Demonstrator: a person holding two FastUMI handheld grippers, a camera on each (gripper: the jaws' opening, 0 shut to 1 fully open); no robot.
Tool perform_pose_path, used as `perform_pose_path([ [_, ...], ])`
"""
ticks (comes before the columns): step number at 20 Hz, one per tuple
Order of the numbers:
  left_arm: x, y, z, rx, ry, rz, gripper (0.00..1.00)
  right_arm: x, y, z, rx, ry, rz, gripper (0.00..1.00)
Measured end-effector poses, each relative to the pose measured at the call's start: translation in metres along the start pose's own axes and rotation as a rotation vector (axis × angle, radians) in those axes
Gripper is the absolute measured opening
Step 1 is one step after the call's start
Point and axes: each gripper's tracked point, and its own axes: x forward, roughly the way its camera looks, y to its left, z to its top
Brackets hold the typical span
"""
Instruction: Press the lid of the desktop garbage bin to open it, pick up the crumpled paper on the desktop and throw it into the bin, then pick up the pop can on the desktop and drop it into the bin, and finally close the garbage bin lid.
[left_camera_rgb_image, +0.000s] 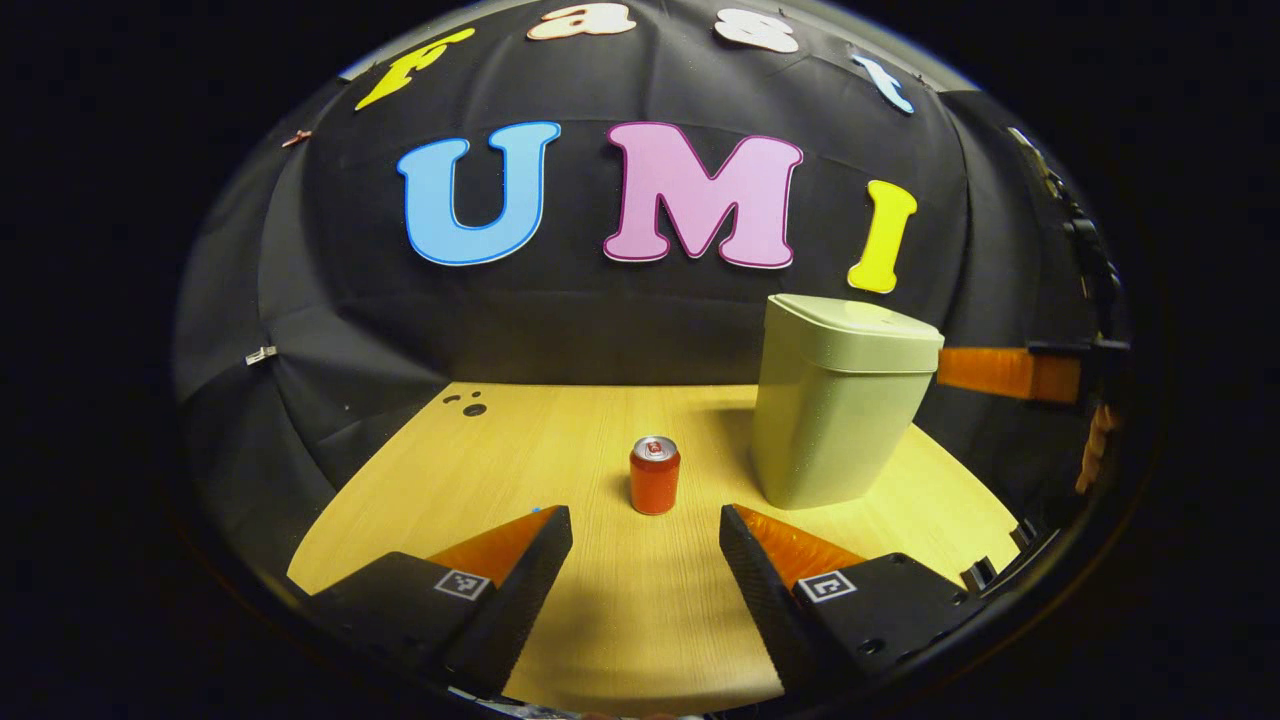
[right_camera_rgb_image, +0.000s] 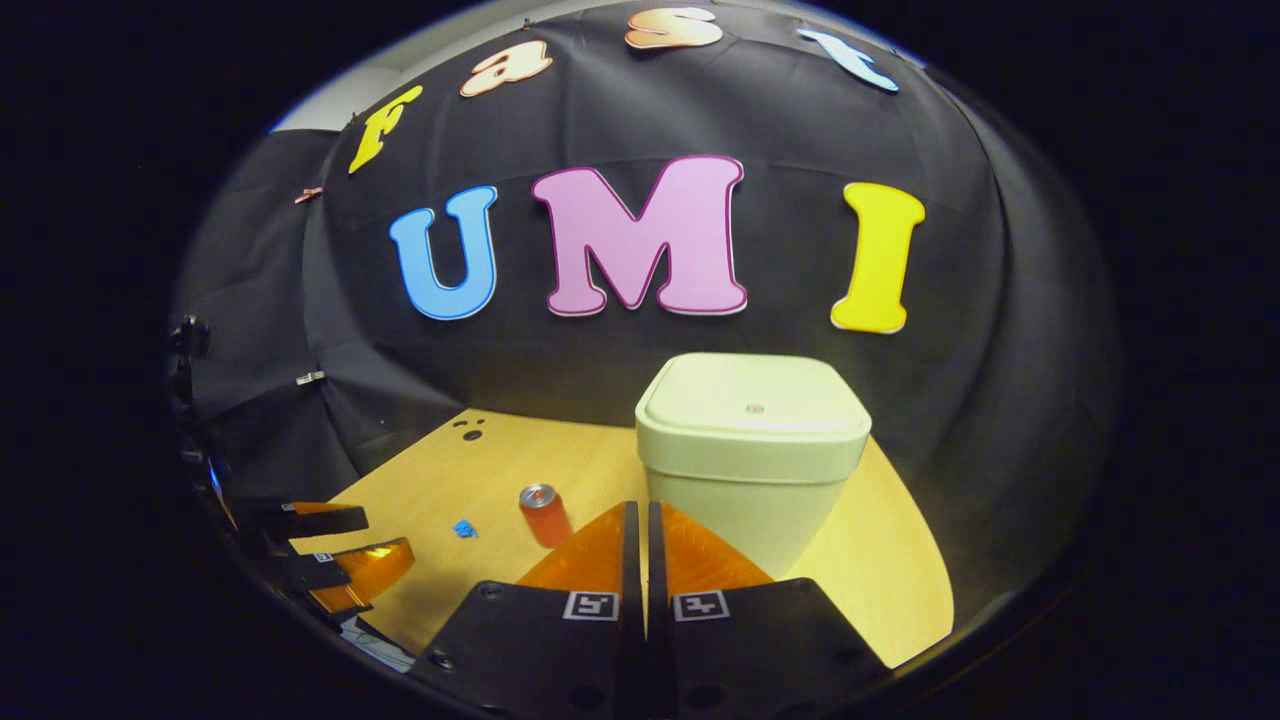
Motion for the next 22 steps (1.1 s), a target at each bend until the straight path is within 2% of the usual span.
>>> perform_pose_path([
  [5, 0.001, 0.008, -0.004, -0.011, 0.015, 0.03, 0.96, 0.028, -0.021, 0.032, -0.022, -0.03, -0.025, 0.05],
  [11, -0.002, 0.024, -0.006, -0.032, 0.03, 0.106, 0.96, 0.061, -0.059, 0.066, -0.049, -0.098, -0.091, 0.05],
  [18, -0.004, 0.021, -0.01, -0.045, 0.051, 0.18, 0.96, 0.1, -0.087, 0.046, -0.061, -0.035, -0.121, 0.05],
  [22, -0.006, 0.017, -0.015, -0.052, 0.066, 0.234, 0.96, 0.113, -0.087, 0.031, -0.047, 0.0, -0.084, 0.05],
])
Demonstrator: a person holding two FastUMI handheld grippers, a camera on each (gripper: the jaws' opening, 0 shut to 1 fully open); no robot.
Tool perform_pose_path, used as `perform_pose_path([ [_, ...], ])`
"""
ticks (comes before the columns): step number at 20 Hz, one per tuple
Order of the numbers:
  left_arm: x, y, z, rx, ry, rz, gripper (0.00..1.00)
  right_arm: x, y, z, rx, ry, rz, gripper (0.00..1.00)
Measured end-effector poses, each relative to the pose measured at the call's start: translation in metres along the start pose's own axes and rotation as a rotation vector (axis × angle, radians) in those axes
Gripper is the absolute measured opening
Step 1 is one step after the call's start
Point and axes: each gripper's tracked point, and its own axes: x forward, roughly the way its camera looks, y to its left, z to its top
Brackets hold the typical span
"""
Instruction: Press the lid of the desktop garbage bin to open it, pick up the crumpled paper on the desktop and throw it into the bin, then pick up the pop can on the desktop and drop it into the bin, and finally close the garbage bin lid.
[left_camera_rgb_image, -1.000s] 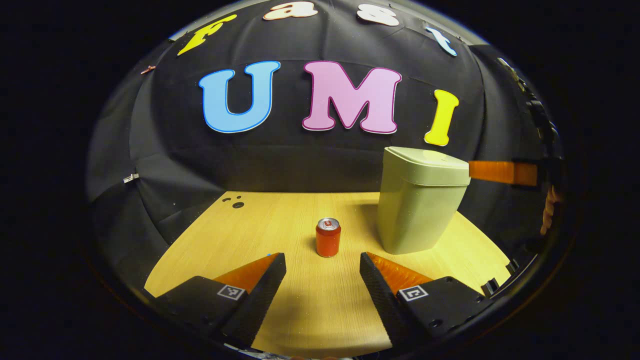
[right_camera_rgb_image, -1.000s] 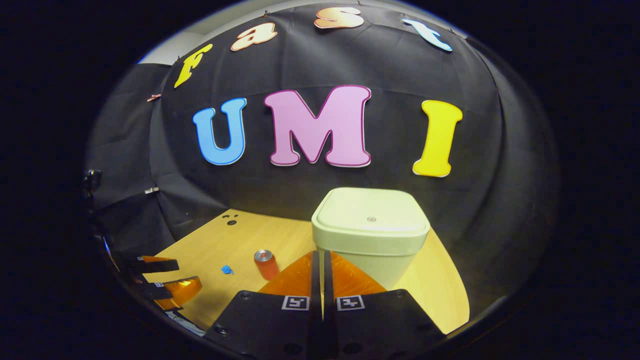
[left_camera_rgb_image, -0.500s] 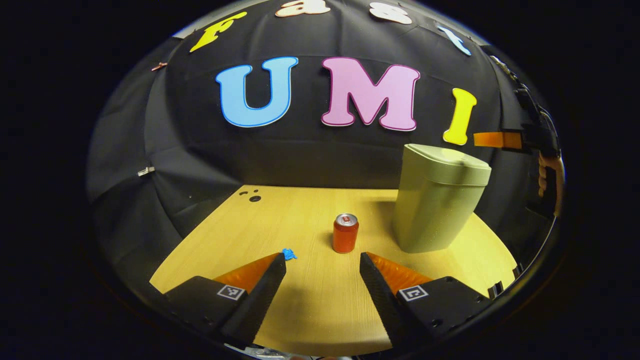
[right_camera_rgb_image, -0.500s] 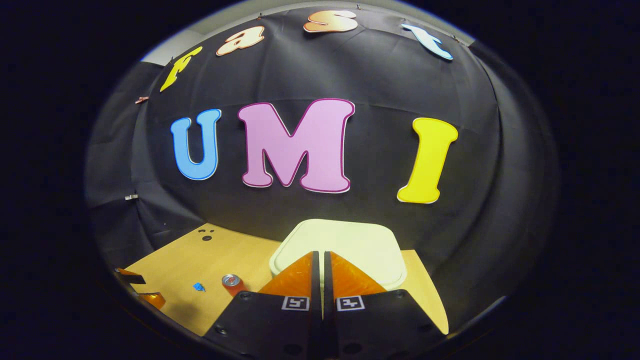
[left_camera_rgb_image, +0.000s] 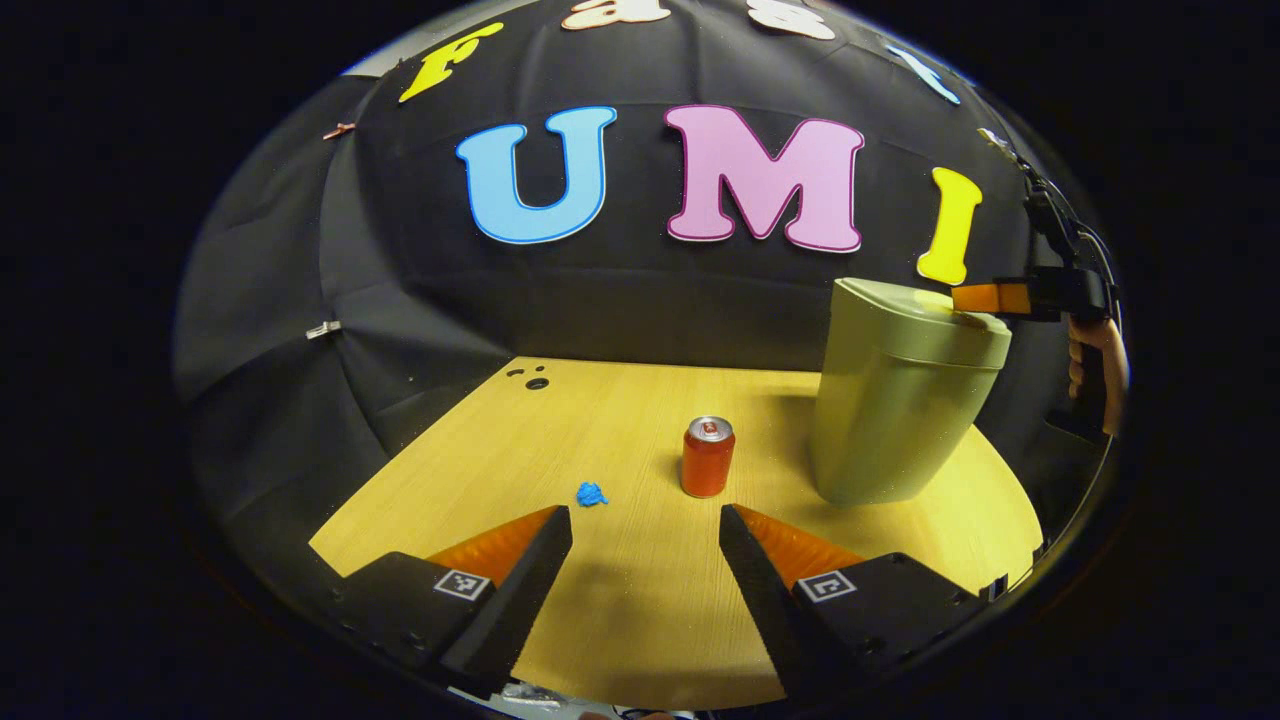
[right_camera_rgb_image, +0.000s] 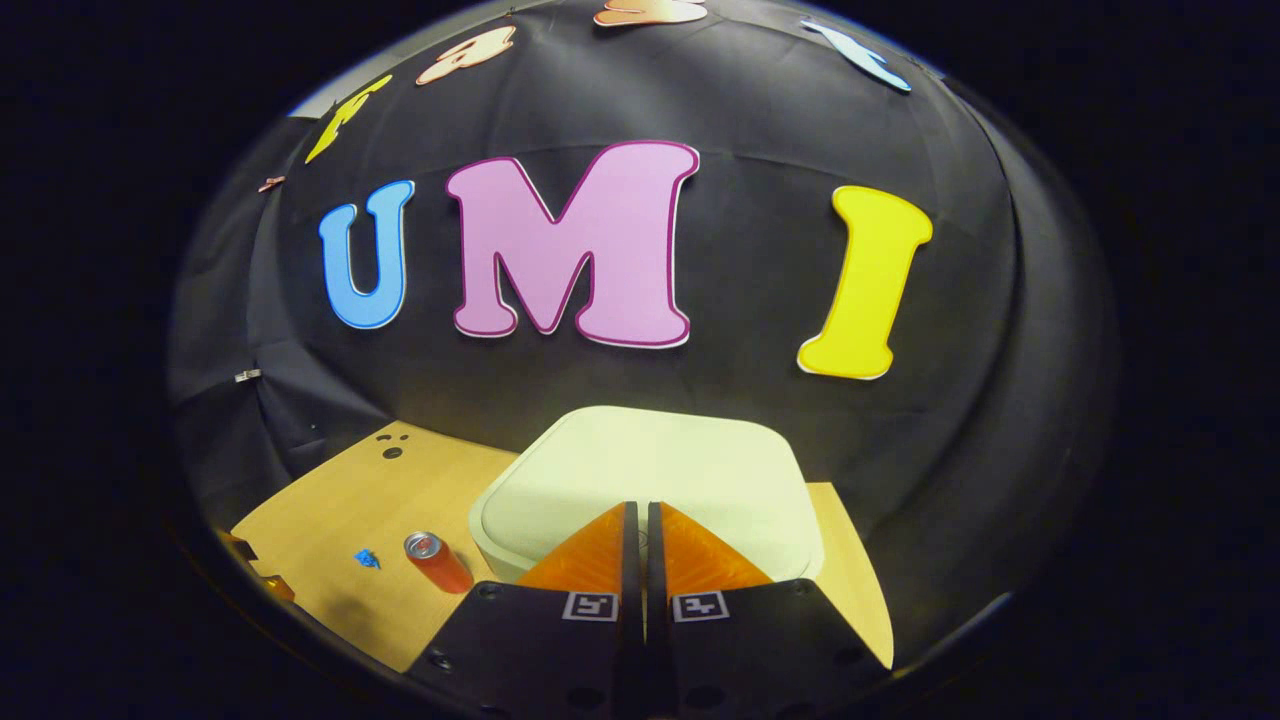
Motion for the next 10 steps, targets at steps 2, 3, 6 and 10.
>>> perform_pose_path([
  [2, -0.003, -0.002, -0.002, 0.003, 0.008, 0.019, 0.96, 0.004, -0.001, 0.0, -0.002, -0.008, 0.005, 0.05],
  [3, -0.005, -0.002, -0.003, 0.006, 0.009, 0.024, 0.96, 0.003, -0.002, 0.002, -0.003, -0.012, 0.003, 0.05],
  [6, -0.005, -0.004, 0.004, 0.016, 0.001, 0.017, 0.95, 0.003, -0.001, -0.002, -0.04, -0.012, -0.008, 0.05],
  [10, 0.003, -0.012, 0.007, 0.024, 0.0, -0.017, 0.95, 0.003, -0.002, -0.004, -0.037, -0.035, -0.017, 0.06],
])
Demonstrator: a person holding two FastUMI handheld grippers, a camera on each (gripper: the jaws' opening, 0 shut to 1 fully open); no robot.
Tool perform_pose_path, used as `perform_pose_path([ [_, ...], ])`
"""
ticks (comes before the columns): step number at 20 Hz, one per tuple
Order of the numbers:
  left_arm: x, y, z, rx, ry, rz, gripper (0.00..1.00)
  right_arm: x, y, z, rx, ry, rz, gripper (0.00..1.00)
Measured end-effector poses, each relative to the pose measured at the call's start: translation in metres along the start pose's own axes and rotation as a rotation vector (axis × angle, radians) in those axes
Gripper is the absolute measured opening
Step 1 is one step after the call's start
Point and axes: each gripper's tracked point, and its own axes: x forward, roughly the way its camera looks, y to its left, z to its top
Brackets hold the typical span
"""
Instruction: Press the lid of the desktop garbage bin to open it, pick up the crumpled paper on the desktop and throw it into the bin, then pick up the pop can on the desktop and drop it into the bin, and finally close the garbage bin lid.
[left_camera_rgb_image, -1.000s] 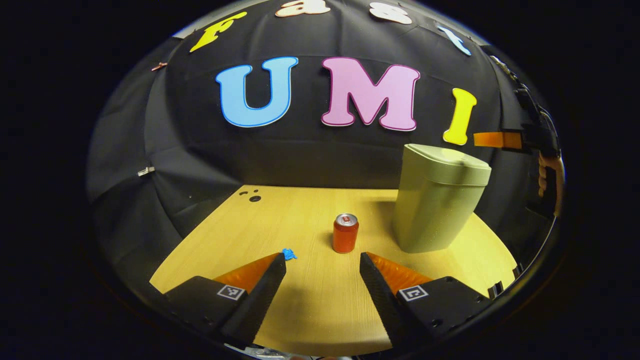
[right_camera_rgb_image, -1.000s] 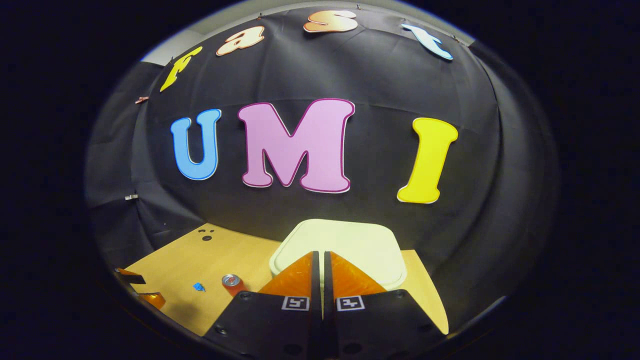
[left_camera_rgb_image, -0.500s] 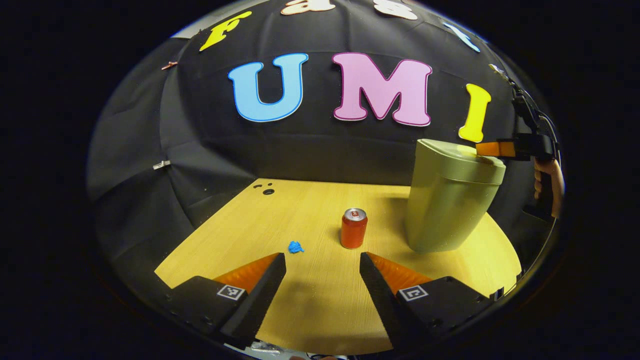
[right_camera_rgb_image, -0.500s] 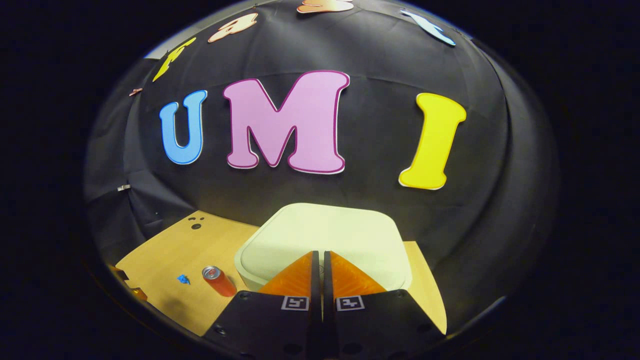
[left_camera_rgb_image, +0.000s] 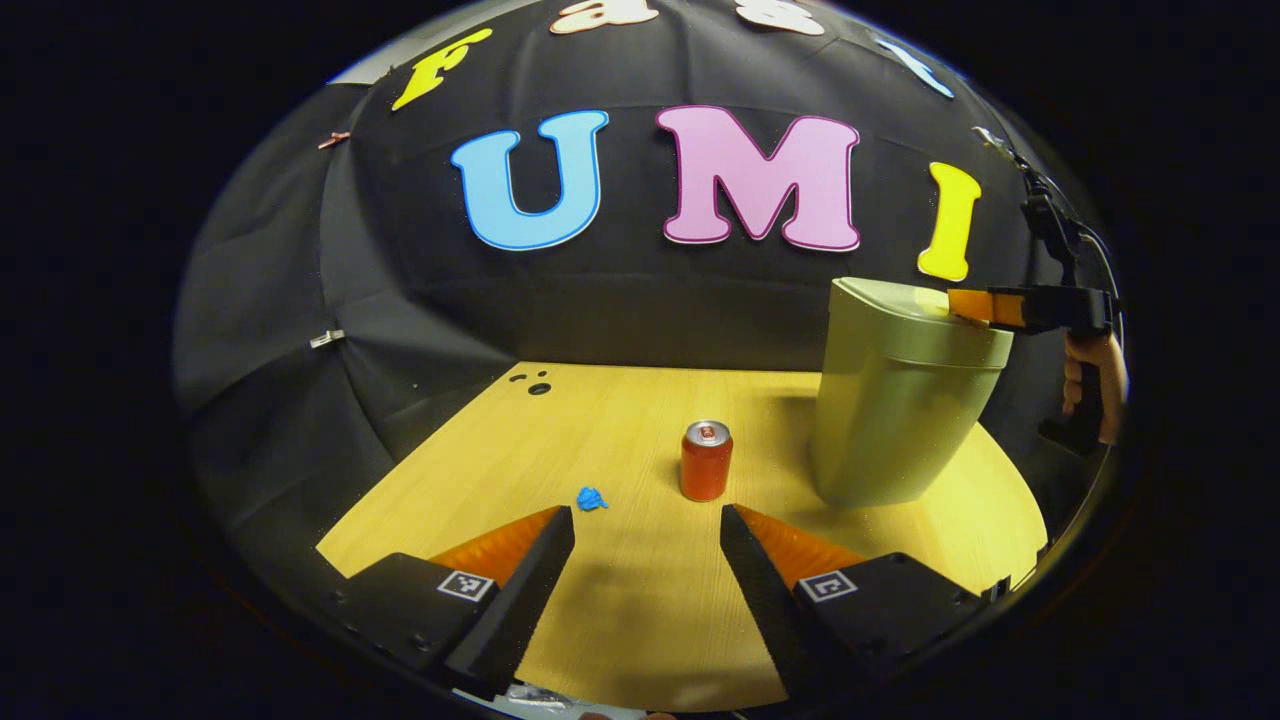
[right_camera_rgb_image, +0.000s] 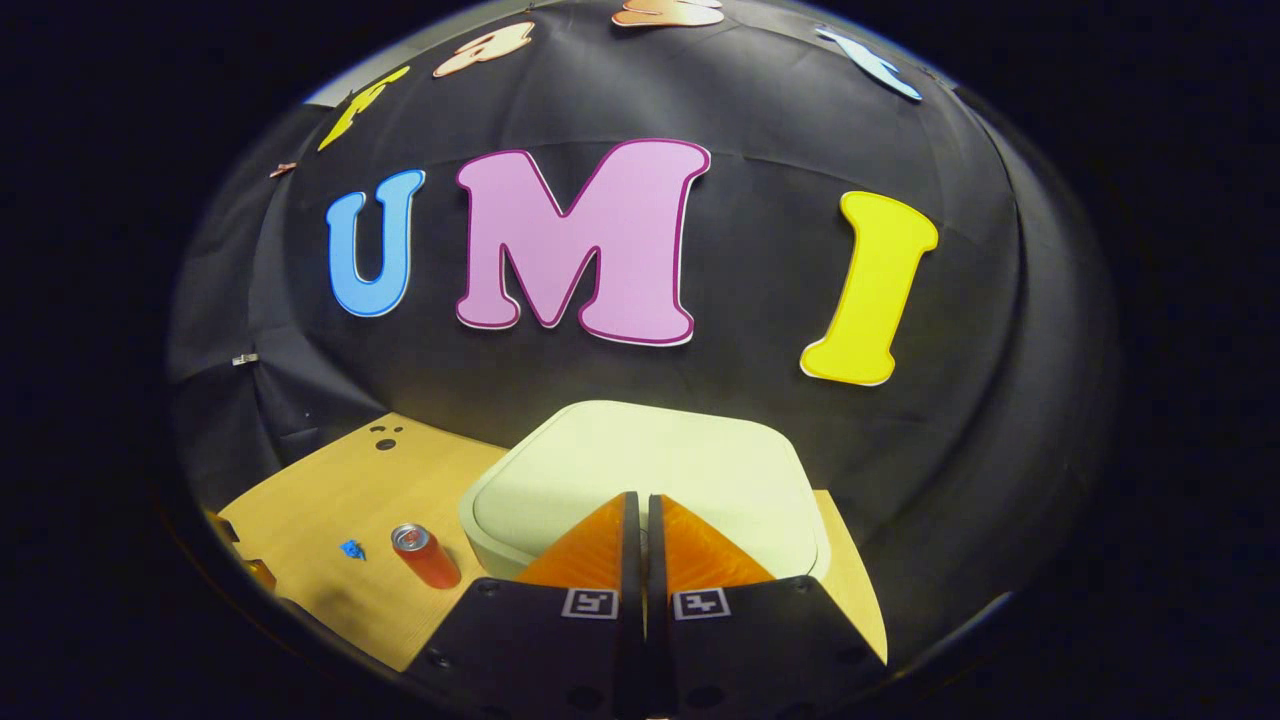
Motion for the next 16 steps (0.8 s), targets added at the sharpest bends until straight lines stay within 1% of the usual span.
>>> perform_pose_path([
  [3, 0.006, -0.002, 0.003, 0.036, -0.009, -0.04, 0.95, -0.001, 0.0, 0.0, 0.047, 0.009, 0.001, 0.06],
  [4, 0.01, 0.001, 0.008, 0.047, -0.016, -0.048, 0.97, 0.0, -0.001, 0.002, 0.057, 0.007, -0.005, 0.06],
  [6, 0.017, 0.006, 0.014, 0.04, -0.023, -0.073, 0.98, 0.001, -0.003, 0.008, 0.084, 0.004, -0.037, 0.05],
  [8, 0.024, 0.009, 0.018, 0.02, -0.029, -0.108, 0.98, 0.0, -0.003, 0.009, 0.098, 0.037, -0.053, 0.05],
  [9, 0.026, 0.011, 0.017, 0.013, -0.029, -0.122, 0.98, -0.001, -0.003, 0.012, 0.124, 0.041, -0.064, 0.05],
  [11, 0.028, 0.016, 0.016, 0.0, -0.038, -0.144, 0.98, -0.008, -0.006, 0.026, 0.15, 0.005, -0.096, 0.05],
  [13, 0.028, 0.024, 0.01, -0.01, -0.038, -0.167, 0.98, -0.021, -0.006, 0.04, 0.129, -0.035, -0.127, 0.05],
  [15, 0.032, 0.034, 0.006, 0.0, -0.058, -0.178, 0.98, -0.032, 0.001, 0.047, 0.11, -0.055, -0.142, 0.05],
  [16, 0.034, 0.042, 0.002, 0.01, -0.06, -0.173, 0.98, -0.039, 0.004, 0.048, 0.106, -0.062, -0.148, 0.1],
])
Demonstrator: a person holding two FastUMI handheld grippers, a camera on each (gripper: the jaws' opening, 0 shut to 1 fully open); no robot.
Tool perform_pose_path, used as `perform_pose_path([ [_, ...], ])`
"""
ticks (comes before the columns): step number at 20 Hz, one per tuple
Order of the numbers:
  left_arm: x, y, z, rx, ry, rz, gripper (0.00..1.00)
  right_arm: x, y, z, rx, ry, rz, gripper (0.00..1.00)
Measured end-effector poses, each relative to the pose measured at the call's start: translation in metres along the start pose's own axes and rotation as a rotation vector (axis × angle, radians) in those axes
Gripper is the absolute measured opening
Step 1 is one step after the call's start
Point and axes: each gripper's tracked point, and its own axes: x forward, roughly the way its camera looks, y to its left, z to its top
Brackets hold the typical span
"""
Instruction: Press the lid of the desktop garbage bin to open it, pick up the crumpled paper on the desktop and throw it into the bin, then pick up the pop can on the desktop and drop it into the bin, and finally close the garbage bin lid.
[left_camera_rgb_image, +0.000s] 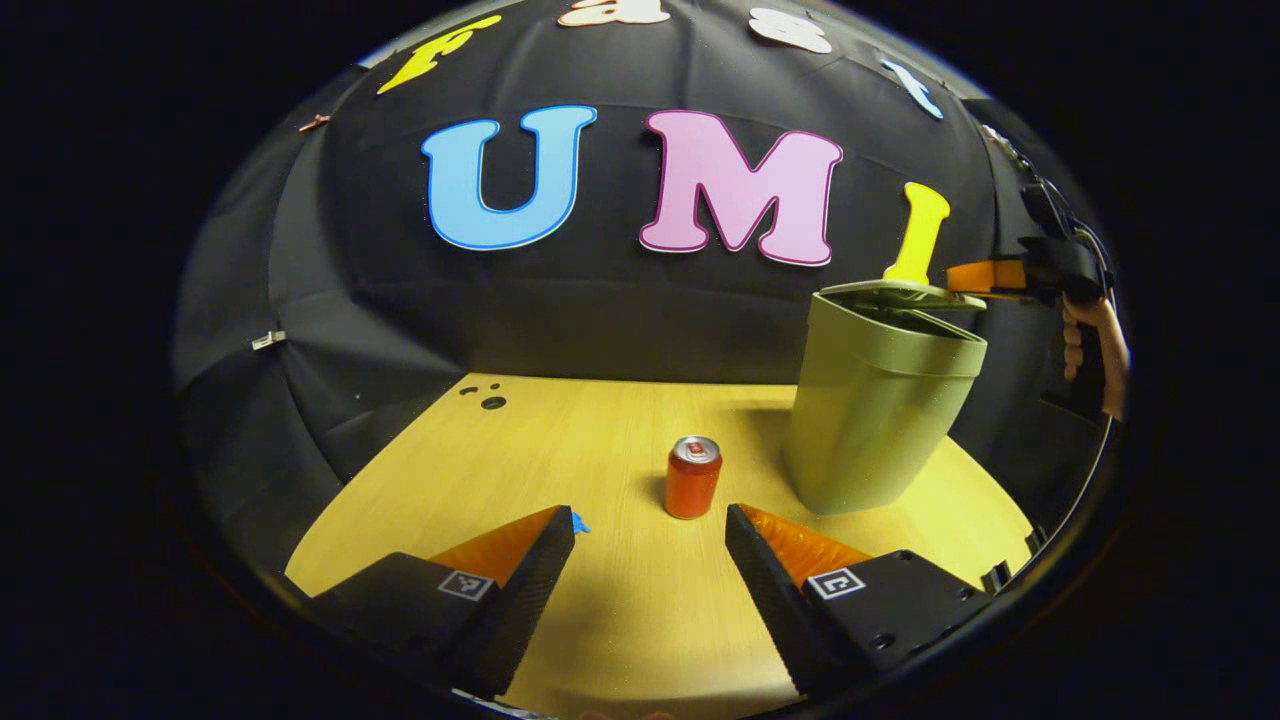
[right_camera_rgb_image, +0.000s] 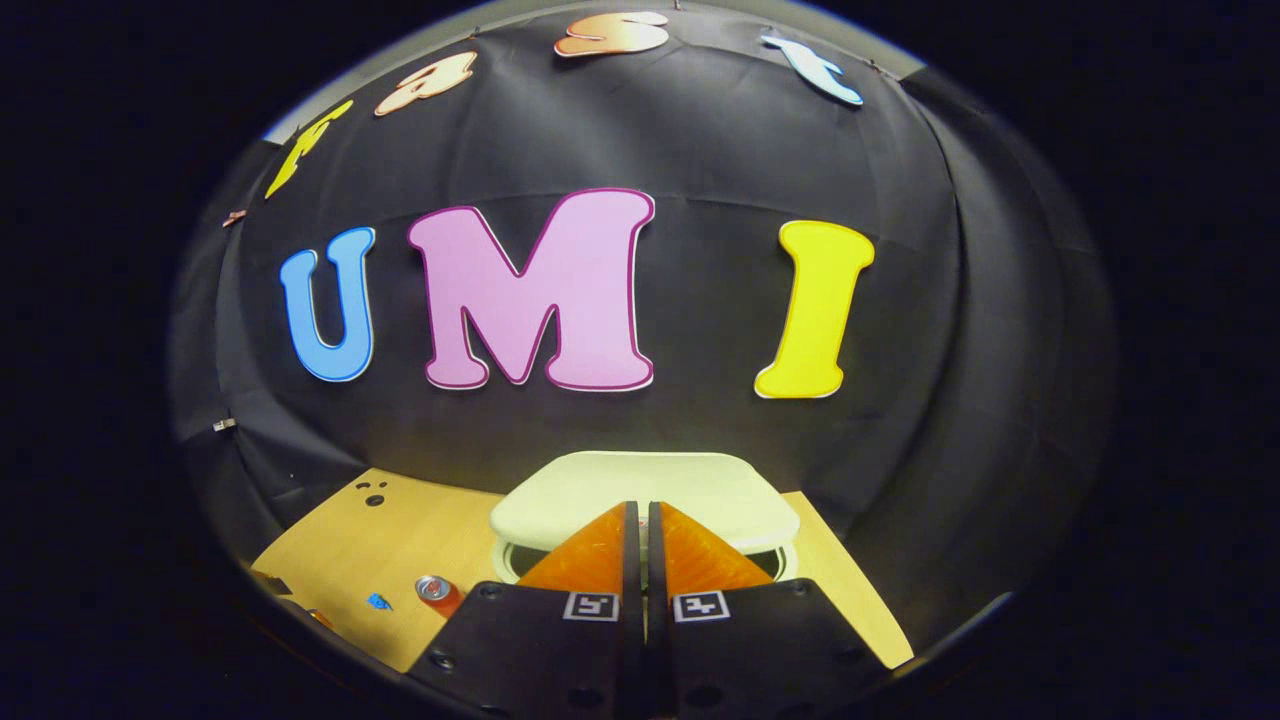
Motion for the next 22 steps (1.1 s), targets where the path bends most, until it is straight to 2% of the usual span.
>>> perform_pose_path([
  [2, 0.003, 0.016, -0.007, -0.002, 0.004, 0.005, 1.0, -0.015, 0.008, 0.0, 0.008, -0.011, -0.005, 0.01],
  [5, 0.003, 0.037, -0.016, -0.024, 0.007, 0.006, 0.98, -0.035, 0.016, -0.008, 0.005, -0.018, -0.018, 0.09],
  [6, 0.004, 0.043, -0.02, -0.025, 0.017, 0.009, 0.99, -0.04, 0.018, -0.015, 0.005, -0.008, -0.02, 0.05],
  [11, 0.013, 0.068, -0.035, -0.028, 0.042, 0.027, 0.99, -0.067, 0.026, -0.055, 0.011, 0.086, -0.034, 0.05],
  [14, 0.021, 0.076, -0.039, -0.035, 0.052, 0.029, 0.99, -0.08, 0.028, -0.076, 0.026, 0.134, -0.05, 0.05],
  [15, 0.026, 0.077, -0.041, -0.041, 0.053, 0.026, 0.99, -0.084, 0.028, -0.082, 0.028, 0.147, -0.053, 0.1],
  [16, 0.029, 0.077, -0.042, -0.044, 0.056, 0.021, 0.99, -0.088, 0.029, -0.085, 0.034, 0.155, -0.048, 0.05],
  [22, 0.06, 0.085, -0.053, -0.046, 0.085, 0.016, 0.99, -0.114, 0.023, -0.106, 0.066, 0.186, -0.072, 0.05],
])
